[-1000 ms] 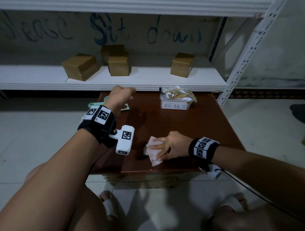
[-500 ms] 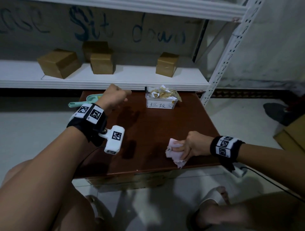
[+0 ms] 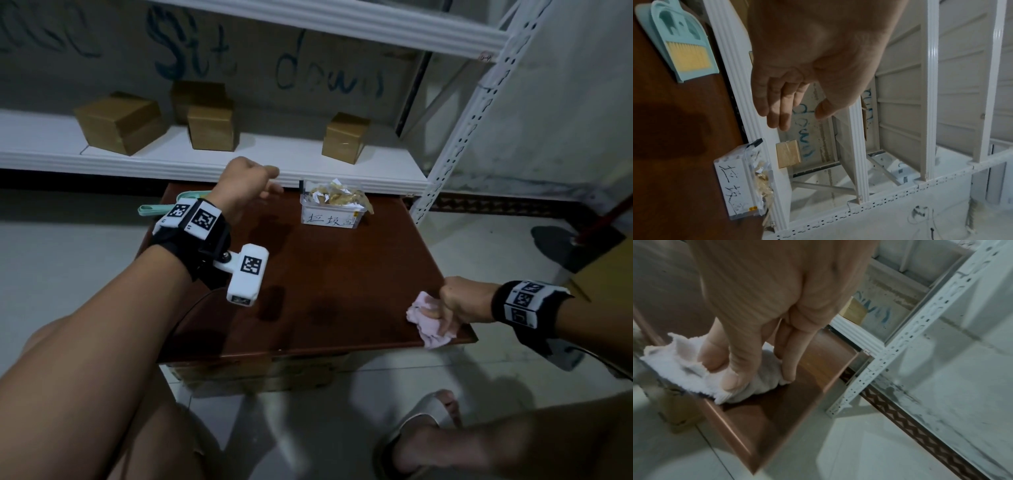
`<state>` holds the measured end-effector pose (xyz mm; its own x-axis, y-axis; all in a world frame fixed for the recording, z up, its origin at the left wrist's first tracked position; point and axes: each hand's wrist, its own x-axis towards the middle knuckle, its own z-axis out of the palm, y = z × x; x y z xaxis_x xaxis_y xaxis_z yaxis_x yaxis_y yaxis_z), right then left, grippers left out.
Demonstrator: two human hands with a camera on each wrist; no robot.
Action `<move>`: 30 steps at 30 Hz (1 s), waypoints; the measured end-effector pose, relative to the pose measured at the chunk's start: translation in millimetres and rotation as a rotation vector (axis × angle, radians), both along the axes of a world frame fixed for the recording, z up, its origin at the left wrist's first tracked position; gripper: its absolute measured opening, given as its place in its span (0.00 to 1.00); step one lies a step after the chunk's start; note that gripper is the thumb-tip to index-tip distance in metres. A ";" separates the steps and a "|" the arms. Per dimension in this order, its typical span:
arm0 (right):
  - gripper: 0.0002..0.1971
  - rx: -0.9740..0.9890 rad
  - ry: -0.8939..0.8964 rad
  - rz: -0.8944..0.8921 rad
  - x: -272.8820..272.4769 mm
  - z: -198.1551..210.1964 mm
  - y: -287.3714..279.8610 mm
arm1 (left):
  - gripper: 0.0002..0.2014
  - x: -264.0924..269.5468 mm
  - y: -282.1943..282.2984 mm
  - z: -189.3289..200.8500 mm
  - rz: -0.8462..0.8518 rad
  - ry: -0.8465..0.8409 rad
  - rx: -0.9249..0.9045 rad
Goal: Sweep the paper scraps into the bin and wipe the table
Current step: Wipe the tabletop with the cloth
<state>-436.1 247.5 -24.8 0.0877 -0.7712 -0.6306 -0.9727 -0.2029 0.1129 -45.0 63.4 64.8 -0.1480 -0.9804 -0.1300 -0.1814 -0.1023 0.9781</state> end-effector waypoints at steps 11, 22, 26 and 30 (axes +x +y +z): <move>0.15 -0.139 -0.031 0.106 -20.9 4.5 26.6 | 0.05 5.1 -3.5 5.7 0.079 0.139 -0.045; 0.39 -0.165 -0.078 -0.031 -23.7 -7.9 -1.0 | 0.02 -3.6 0.3 6.0 0.026 0.097 -0.023; 0.39 -0.117 -0.061 -0.059 -18.9 -6.4 -9.1 | 0.02 -3.5 2.7 7.7 0.028 0.078 -0.019; 0.35 -0.072 -0.083 -0.101 -16.0 -5.1 -14.4 | 0.08 -3.8 1.8 7.3 0.029 0.065 -0.005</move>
<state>-452.1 233.1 -29.9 0.0570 -0.8215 -0.5674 -0.9943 -0.0980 0.0419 -48.9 65.2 72.1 -0.1277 -0.9850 -0.1161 -0.1143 -0.1016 0.9882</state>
